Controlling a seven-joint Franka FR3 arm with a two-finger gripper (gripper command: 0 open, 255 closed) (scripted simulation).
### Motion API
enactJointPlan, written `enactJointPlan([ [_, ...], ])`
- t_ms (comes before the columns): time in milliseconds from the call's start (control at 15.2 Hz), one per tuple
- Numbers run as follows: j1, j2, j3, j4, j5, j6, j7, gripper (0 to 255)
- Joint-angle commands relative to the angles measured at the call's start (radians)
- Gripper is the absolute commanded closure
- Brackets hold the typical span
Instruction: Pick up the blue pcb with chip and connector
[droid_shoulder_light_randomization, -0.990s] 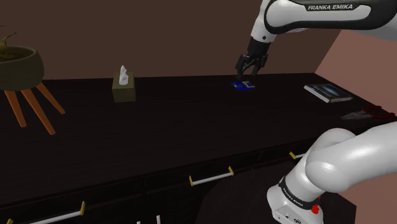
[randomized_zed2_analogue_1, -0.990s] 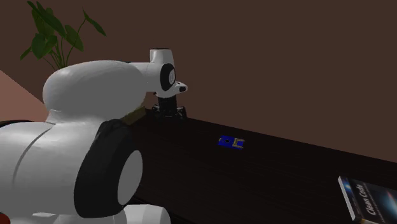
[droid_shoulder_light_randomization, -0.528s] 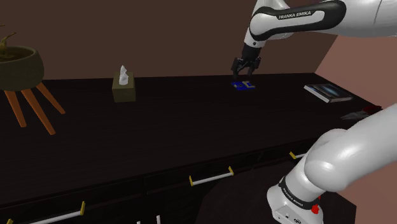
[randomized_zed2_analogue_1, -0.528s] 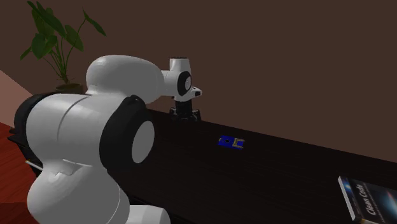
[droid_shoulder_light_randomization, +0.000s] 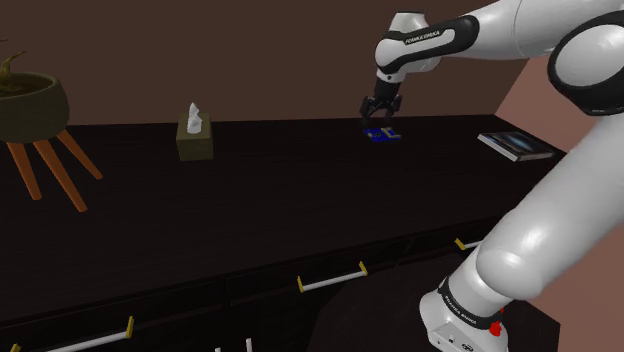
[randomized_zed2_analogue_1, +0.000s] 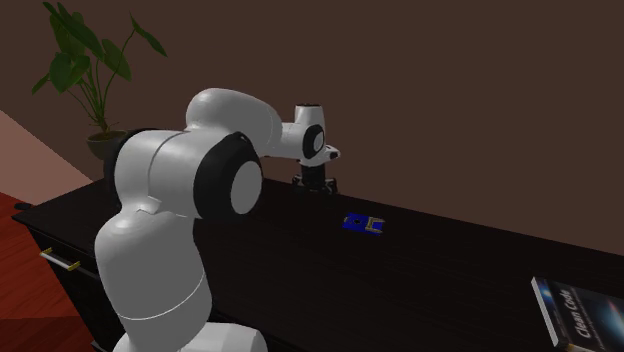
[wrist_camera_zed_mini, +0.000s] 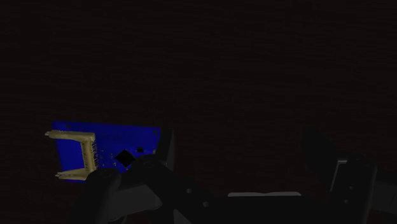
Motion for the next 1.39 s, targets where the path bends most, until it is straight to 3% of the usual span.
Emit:
enactJointPlan([
  [0,-0.013,0.074,-0.015,0.055,0.021,0.014,-0.020,0],
  [660,-0.123,0.437,-0.047,0.383,0.140,0.021,-0.109,0],
  [1254,-0.128,0.475,-0.038,0.333,0.155,0.107,-0.114,0],
  [1320,-0.128,0.475,-0.038,0.334,0.155,0.106,-0.114,255],
])
